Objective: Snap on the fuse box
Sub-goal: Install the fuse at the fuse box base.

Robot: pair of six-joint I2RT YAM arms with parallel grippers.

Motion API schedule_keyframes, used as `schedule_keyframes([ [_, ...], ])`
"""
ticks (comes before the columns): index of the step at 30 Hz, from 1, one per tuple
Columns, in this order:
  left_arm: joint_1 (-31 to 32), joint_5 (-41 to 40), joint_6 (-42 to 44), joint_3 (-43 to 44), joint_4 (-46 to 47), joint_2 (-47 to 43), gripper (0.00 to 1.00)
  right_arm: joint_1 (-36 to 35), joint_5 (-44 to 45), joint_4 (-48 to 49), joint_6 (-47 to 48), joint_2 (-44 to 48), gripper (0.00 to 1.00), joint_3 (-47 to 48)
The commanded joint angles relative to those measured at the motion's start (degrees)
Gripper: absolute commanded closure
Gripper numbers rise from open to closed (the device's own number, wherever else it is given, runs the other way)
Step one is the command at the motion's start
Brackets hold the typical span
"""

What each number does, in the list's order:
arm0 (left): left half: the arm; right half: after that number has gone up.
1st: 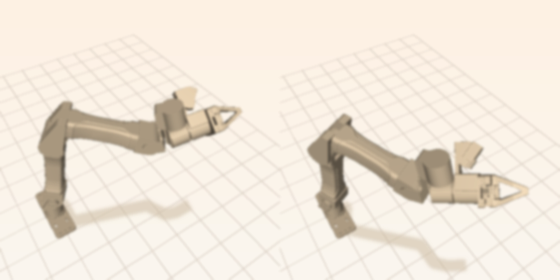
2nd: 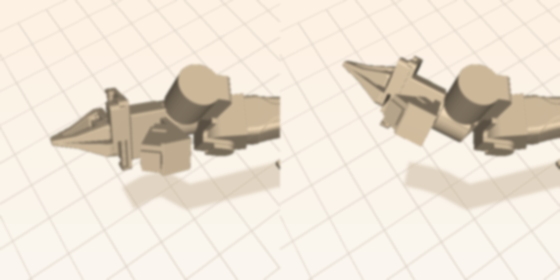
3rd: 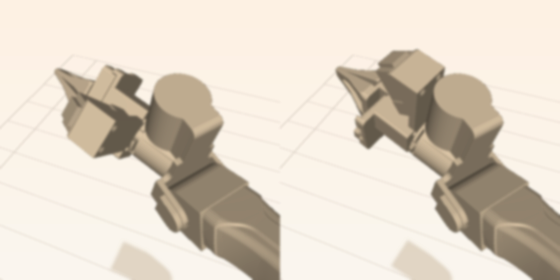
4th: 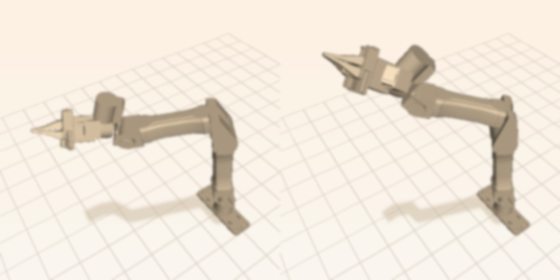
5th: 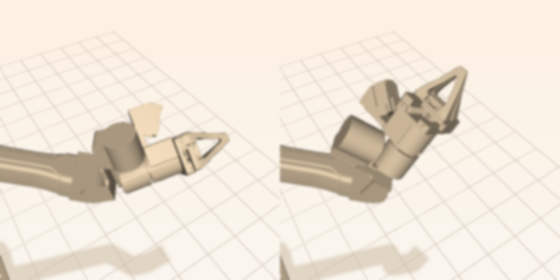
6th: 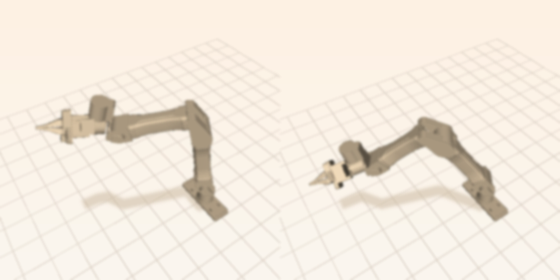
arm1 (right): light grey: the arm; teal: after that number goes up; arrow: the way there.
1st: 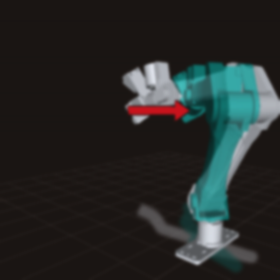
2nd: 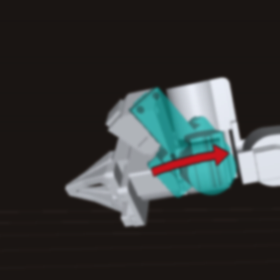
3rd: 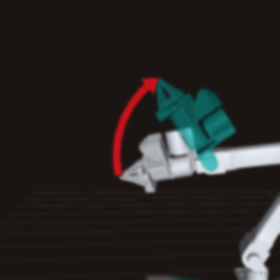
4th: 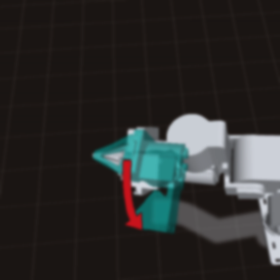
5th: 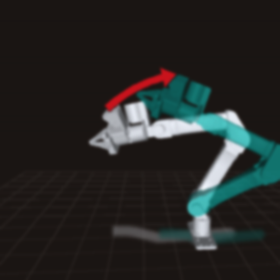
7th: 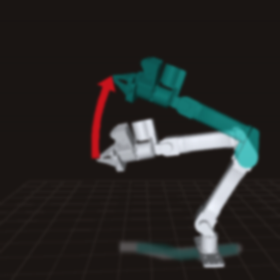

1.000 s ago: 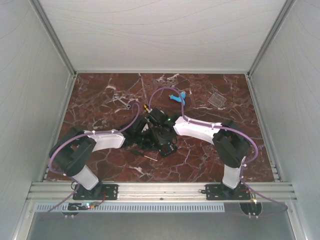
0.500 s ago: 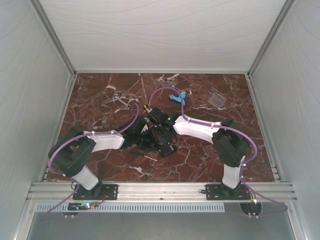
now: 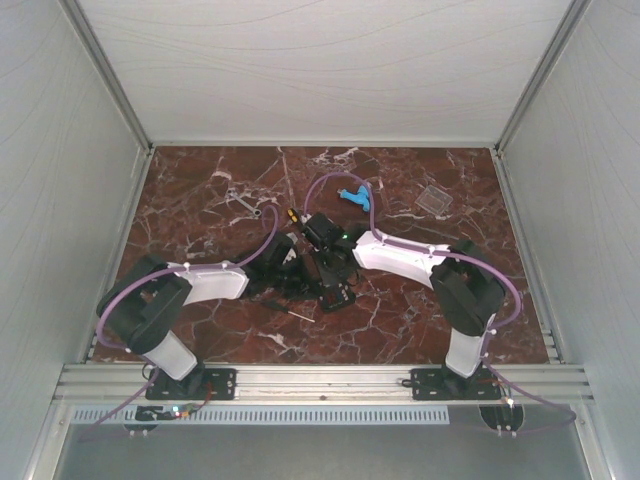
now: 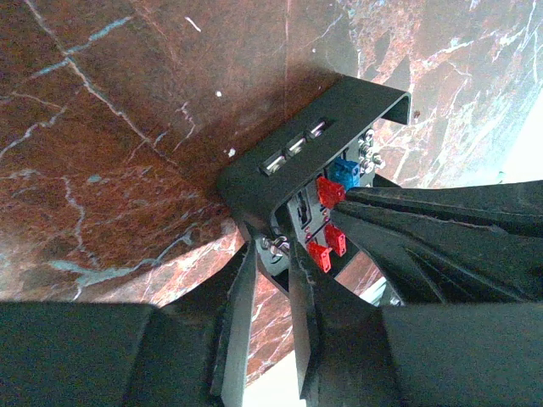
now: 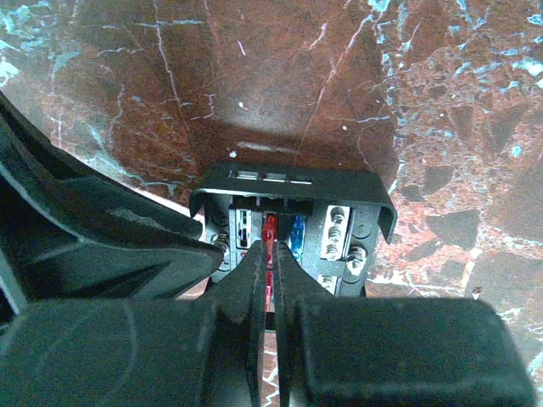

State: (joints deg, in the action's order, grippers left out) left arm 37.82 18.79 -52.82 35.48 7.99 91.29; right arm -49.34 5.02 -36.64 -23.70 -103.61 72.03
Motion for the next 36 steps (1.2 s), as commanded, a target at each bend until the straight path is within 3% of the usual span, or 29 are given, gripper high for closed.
schedule_keyframes([
  [1,0.23,-3.08,1.57,-2.17,-7.66,2.11,0.79,0.84,7.9,-4.07,1.71,-4.2,1.0,0.47],
  [6,0.23,-2.73,1.66,-2.17,-7.14,2.34,0.79,1.4,7.77,-2.91,0.99,-11.07,1.0,-0.99],
  [13,0.23,-2.11,1.75,-2.16,-6.28,2.74,0.8,2.13,9.0,1.71,1.21,-13.88,1.0,-2.11],
  [20,0.23,-1.65,1.75,-2.1,-5.9,1.97,0.8,-0.23,10.94,0.83,2.97,-4.09,1.0,-0.68],
  [25,0.28,-1.05,1.75,-2.08,-5.8,1.46,0.79,-1.72,11.29,-1.71,3.18,1.51,0.82,1.96],
  [28,0.28,-0.98,1.75,-2.08,-5.74,1.22,0.79,-2.22,10.13,-1.73,3.02,3.44,0.77,2.67],
  [36,0.28,-0.95,1.75,-2.0,-5.62,1.14,0.79,-2.63,7.0,-0.91,2.39,1.81,0.78,3.41],
])
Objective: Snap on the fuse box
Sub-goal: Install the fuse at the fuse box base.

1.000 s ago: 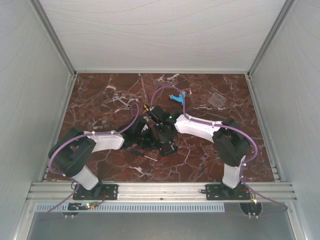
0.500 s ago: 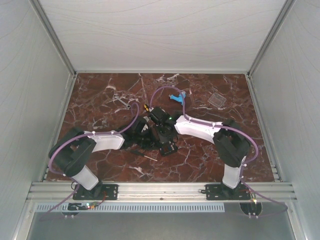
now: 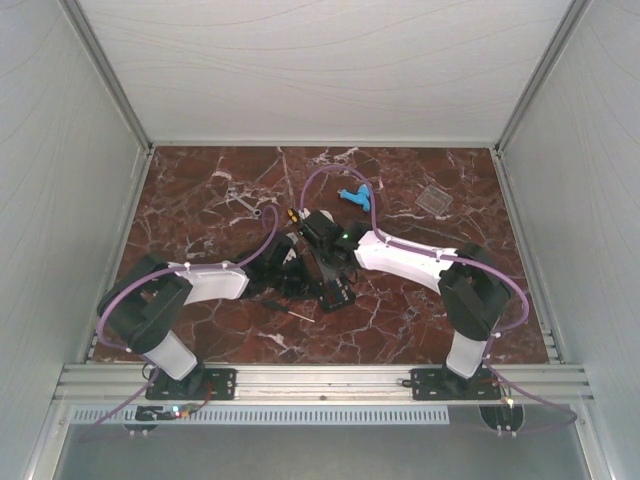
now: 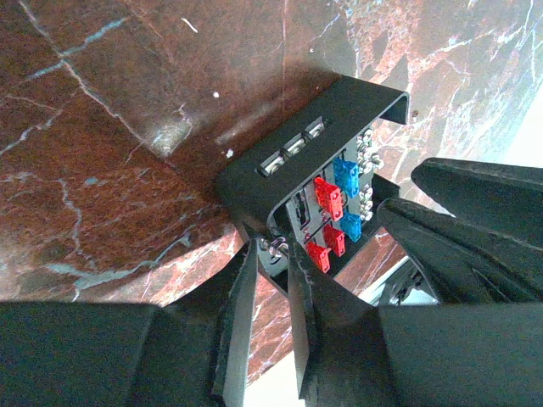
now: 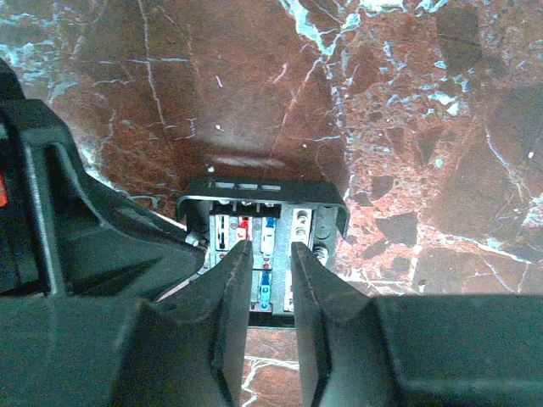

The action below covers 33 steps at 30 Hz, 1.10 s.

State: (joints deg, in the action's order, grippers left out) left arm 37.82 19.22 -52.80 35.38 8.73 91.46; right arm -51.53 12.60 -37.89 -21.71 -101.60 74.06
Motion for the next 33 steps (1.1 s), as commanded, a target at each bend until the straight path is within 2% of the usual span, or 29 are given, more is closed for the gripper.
schedule_keyframes([
  [1,0.32,-1.47,1.73,-1.89,-6.43,0.97,0.79,-0.56,-1.31,0.69,0.4,-0.46,0.79,1.29],
  [15,0.32,-1.55,1.91,-1.67,-6.45,1.18,0.79,-1.03,-4.22,1.19,-0.97,-4.42,0.85,1.26],
  [20,0.32,-1.62,1.86,-1.69,-6.67,1.22,0.8,-0.59,-2.1,-0.74,-1.65,-5.68,1.0,2.05],
  [33,0.32,-1.69,1.98,-2.24,-6.83,1.32,0.81,3.44,-2.58,-2.57,0.24,-11.35,1.0,3.11],
])
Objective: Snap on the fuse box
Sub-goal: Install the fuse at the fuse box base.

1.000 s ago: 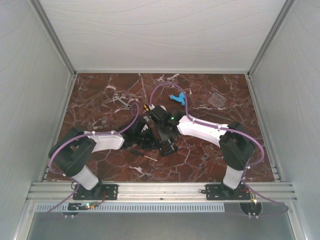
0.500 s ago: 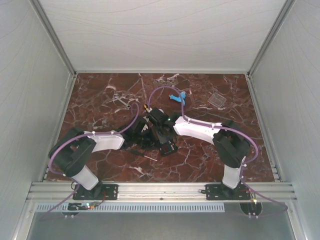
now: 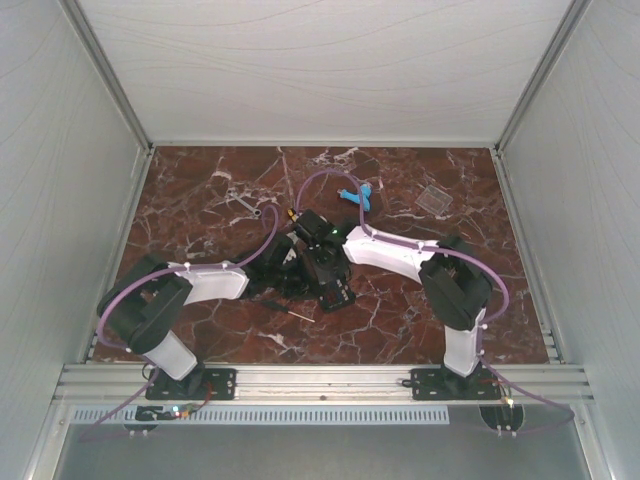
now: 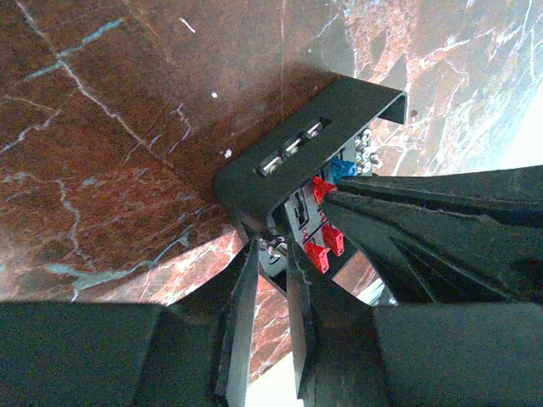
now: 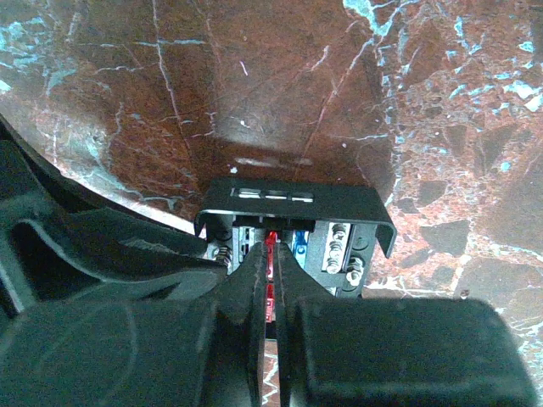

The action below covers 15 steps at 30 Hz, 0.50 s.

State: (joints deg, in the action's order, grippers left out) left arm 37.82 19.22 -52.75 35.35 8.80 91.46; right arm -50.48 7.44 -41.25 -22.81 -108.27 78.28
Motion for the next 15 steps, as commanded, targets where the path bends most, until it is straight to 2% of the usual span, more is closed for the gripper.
schedule_keyframes([
  [1,0.32,-1.67,1.95,-2.13,-6.92,1.41,0.81,2.6,2.4,1.1,1.62,-5.24,1.0,-1.27],
  [10,0.5,-1.53,2.06,-2.07,-6.95,1.67,0.82,2.84,1.6,3.31,2.42,-11.93,1.0,-1.77],
  [15,0.5,-1.63,2.13,-2.13,-7.14,1.3,0.82,2.22,0.27,3.88,2.66,-6.35,1.0,-3.29],
])
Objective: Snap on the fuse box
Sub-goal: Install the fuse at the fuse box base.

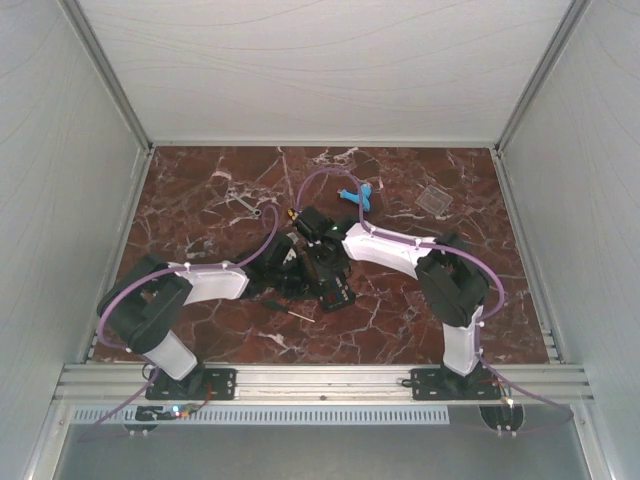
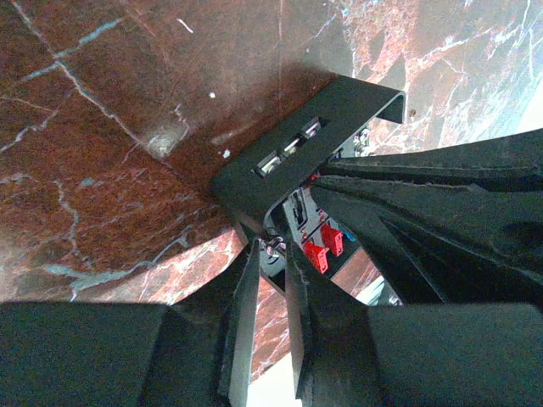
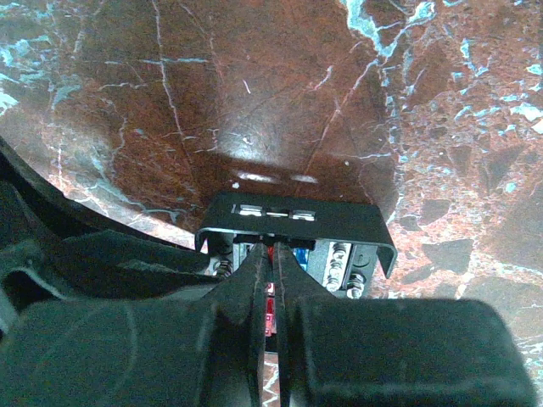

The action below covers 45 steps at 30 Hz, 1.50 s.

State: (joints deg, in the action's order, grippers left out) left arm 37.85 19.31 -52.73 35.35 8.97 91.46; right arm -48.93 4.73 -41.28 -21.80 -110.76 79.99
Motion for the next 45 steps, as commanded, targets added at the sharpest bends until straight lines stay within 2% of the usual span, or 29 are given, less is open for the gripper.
schedule_keyframes([
  [1,0.48,-1.73,2.07,-2.13,-7.26,1.22,0.82,0.35,2.32,3.98,2.05,-1.96,1.0,-5.01],
  [4,0.47,-1.8,2.02,-2.13,-7.21,1.07,0.82,-0.59,1.91,3.42,2.6,3.1,1.0,-4.17],
  [7,0.54,-1.75,1.8,-2.22,-7.1,0.92,0.82,-1.13,1.47,2.84,2.73,6.77,0.88,-2.65],
  [11,0.8,-1.91,1.84,-2.13,-7.06,0.8,0.82,-1.32,1.4,1.65,2.34,9.37,0.83,-1.28],
  [13,0.89,-1.91,1.84,-2.12,-7.07,0.77,0.82,-1.33,1.46,0.75,2.21,9.3,0.83,-0.95],
  [17,0.91,-1.85,1.82,-2.04,-7.11,0.84,0.82,-1.35,1.52,-1.34,1.37,7.01,0.95,-0.65],
  [21,1.0,-1.8,1.91,-1.91,-6.95,1.13,0.82,-1.42,0.68,-1.44,0.46,5.41,1.0,-1.05],
  [37,1.0,-1.4,2.1,-1.6,-6.78,1.67,0.82,-1.79,-1.99,-3.51,0.62,2.98,1.0,-0.04],
  [45,1.0,-1.38,1.94,-1.86,-6.57,1.79,0.82,-2.02,-0.5,-6.25,0.66,-0.25,1.0,-0.2],
])
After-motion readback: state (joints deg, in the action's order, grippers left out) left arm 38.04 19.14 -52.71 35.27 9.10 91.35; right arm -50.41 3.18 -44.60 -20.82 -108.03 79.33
